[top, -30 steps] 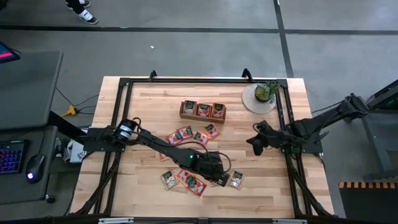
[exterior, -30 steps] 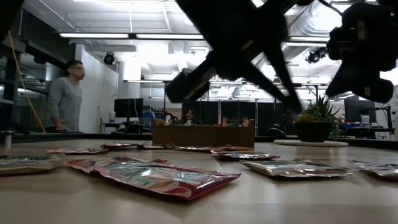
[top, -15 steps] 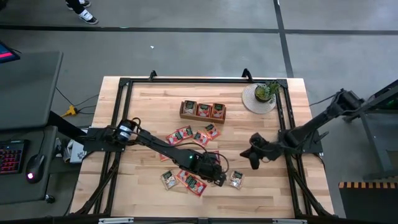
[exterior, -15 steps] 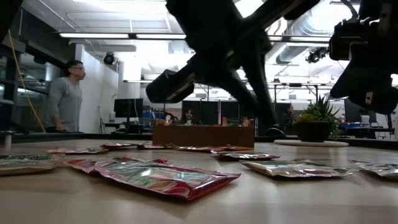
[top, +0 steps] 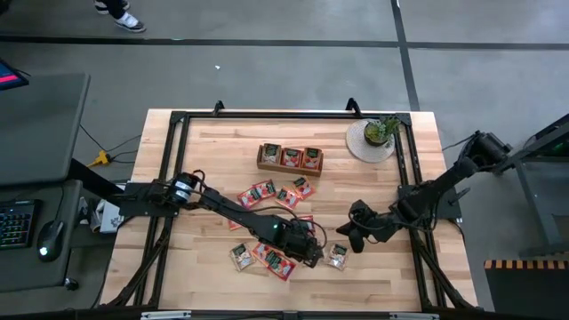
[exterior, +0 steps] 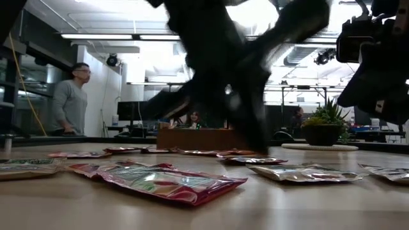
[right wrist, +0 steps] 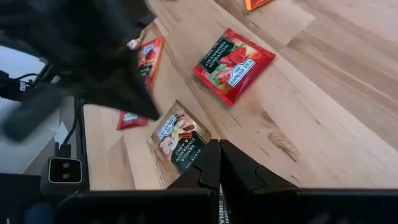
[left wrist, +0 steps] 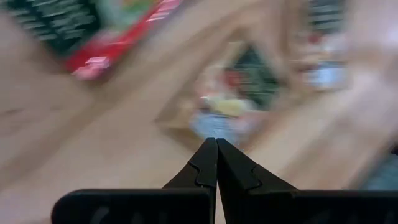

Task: Pick & Place Tea
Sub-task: Put the brown tea bag into the left section of the wooden organizer

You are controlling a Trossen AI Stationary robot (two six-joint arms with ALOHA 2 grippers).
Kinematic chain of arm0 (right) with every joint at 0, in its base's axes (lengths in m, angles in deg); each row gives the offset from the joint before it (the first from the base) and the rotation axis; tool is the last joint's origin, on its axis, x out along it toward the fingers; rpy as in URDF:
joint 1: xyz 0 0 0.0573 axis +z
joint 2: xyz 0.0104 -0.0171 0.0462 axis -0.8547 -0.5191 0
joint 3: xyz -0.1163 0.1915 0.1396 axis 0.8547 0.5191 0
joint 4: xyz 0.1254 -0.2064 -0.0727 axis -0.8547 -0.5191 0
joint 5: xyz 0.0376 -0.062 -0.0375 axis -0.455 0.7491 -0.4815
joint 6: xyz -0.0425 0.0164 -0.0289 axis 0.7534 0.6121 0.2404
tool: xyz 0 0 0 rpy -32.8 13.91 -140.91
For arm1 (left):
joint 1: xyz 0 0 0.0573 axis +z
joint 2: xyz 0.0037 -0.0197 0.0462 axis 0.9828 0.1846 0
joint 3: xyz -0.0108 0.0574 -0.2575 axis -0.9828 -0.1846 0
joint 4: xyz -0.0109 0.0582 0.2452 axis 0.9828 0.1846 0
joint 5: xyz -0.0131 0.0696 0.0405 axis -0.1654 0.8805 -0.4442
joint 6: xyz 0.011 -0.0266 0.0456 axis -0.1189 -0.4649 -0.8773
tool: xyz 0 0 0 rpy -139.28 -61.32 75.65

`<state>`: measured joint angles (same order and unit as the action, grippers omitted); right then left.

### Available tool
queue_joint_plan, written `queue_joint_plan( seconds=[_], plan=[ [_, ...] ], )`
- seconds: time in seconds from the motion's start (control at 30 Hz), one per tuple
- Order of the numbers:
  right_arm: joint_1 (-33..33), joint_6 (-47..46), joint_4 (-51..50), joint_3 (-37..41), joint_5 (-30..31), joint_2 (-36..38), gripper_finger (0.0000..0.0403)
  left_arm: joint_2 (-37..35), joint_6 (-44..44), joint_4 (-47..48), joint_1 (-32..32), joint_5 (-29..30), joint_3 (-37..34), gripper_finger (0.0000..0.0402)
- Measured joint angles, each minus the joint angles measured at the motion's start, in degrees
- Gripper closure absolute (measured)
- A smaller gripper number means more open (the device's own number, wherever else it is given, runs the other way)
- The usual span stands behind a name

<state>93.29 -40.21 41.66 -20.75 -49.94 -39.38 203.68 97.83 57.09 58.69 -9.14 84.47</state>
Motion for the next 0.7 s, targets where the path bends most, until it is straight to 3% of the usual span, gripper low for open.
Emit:
queue_joint_plan(
  seconds=[0.7],
  plan=[
    [0.04,-3.44,0.9,0.02,-2.63,-0.76,0.0395,0.07,-1.11,-0.97,0.09,4.03,-0.11,0.0401]
  ],
)
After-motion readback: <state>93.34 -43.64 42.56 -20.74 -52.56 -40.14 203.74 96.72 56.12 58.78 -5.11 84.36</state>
